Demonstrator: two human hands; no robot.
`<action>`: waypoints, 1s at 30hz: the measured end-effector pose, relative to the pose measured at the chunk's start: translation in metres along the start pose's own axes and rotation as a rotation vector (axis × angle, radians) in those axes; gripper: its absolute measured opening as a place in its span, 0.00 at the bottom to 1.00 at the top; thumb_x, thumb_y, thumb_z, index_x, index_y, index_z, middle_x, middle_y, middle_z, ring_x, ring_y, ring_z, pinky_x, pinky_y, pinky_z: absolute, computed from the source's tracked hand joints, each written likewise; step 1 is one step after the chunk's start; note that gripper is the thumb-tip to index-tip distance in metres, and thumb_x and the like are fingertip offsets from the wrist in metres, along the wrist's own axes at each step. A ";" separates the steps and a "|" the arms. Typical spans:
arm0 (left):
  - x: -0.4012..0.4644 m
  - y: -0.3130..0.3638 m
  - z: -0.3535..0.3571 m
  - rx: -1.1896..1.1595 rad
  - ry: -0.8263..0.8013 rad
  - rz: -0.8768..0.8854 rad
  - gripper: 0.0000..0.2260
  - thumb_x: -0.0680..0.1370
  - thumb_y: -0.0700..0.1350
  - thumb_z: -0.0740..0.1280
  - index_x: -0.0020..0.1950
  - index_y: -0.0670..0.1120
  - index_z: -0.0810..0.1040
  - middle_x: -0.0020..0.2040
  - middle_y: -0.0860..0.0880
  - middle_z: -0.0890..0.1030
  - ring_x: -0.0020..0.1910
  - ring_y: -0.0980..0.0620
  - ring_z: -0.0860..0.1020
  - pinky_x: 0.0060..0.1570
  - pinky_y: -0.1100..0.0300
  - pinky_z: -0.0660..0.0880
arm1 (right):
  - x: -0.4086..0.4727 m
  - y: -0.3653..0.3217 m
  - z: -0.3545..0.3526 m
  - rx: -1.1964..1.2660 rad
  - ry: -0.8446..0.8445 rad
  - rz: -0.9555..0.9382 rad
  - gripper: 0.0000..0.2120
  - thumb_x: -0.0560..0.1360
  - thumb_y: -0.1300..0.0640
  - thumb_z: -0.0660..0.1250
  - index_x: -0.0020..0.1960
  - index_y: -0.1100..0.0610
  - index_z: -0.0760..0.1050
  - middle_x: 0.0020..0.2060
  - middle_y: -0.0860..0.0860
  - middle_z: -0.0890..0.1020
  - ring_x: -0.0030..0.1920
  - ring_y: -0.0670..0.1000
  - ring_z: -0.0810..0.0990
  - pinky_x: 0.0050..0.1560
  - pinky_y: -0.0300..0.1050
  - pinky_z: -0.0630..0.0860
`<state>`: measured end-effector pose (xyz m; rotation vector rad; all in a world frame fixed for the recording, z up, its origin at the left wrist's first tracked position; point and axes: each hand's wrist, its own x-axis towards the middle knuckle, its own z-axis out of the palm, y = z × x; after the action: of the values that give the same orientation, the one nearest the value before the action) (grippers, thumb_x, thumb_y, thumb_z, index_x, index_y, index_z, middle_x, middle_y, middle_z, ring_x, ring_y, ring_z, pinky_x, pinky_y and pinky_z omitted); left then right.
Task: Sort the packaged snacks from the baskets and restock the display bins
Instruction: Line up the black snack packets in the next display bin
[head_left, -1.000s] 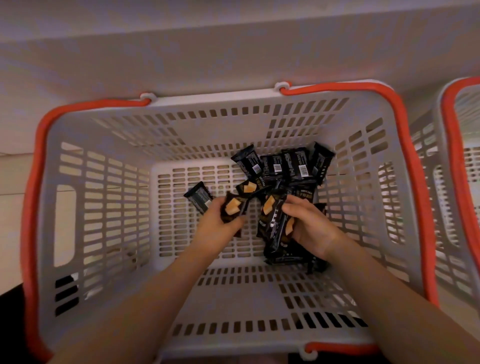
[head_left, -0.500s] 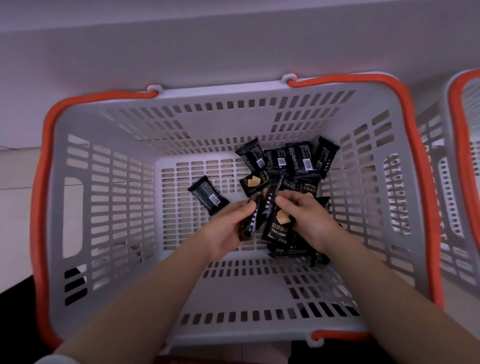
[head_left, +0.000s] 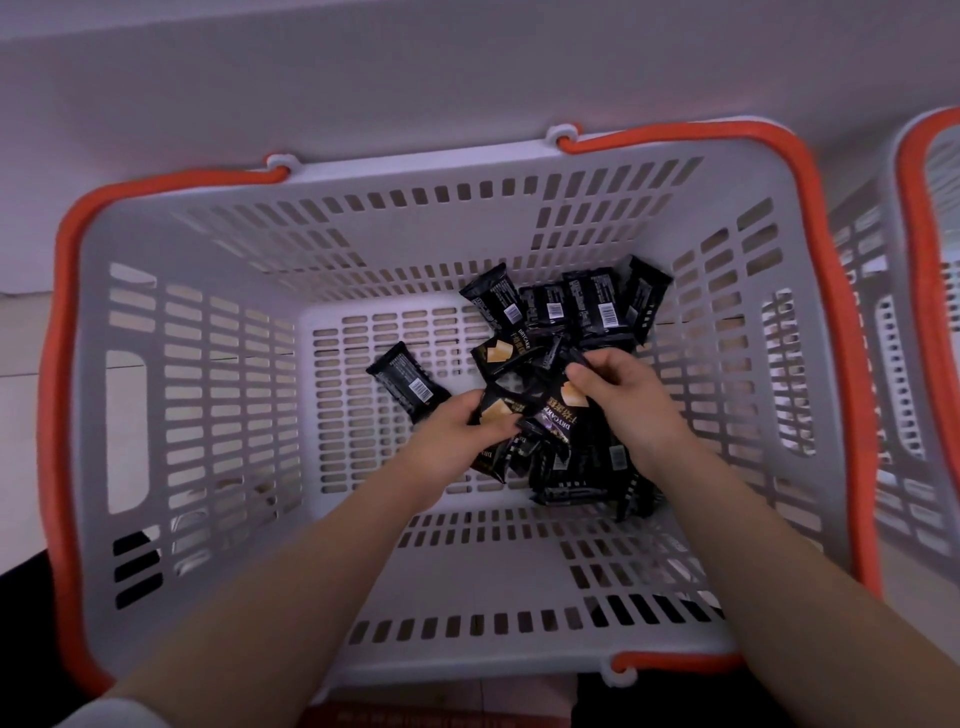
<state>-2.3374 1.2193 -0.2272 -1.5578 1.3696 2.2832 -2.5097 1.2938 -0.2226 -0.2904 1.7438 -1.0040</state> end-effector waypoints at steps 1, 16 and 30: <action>0.000 0.000 0.000 -0.044 -0.004 -0.024 0.05 0.75 0.45 0.69 0.46 0.56 0.81 0.46 0.55 0.84 0.49 0.56 0.81 0.53 0.58 0.75 | 0.001 0.000 -0.001 -0.018 -0.026 0.007 0.04 0.76 0.57 0.66 0.42 0.52 0.75 0.38 0.46 0.80 0.37 0.40 0.78 0.37 0.29 0.73; -0.002 0.015 0.000 0.413 -0.180 0.098 0.07 0.79 0.47 0.62 0.57 0.53 0.74 0.52 0.51 0.80 0.52 0.53 0.78 0.53 0.59 0.73 | -0.007 -0.001 0.010 -0.290 -0.115 0.036 0.14 0.78 0.55 0.63 0.62 0.59 0.74 0.53 0.53 0.80 0.55 0.52 0.78 0.57 0.45 0.73; 0.008 0.006 -0.024 0.569 -0.038 0.059 0.14 0.72 0.55 0.70 0.54 0.53 0.71 0.45 0.54 0.80 0.44 0.53 0.80 0.44 0.57 0.77 | 0.004 -0.017 0.031 -0.824 -0.185 -0.484 0.14 0.81 0.58 0.55 0.58 0.62 0.76 0.54 0.56 0.76 0.54 0.53 0.75 0.51 0.41 0.67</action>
<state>-2.3272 1.1959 -0.2318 -1.2869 1.8542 1.7053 -2.4892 1.2655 -0.2158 -1.3314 1.8751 -0.4946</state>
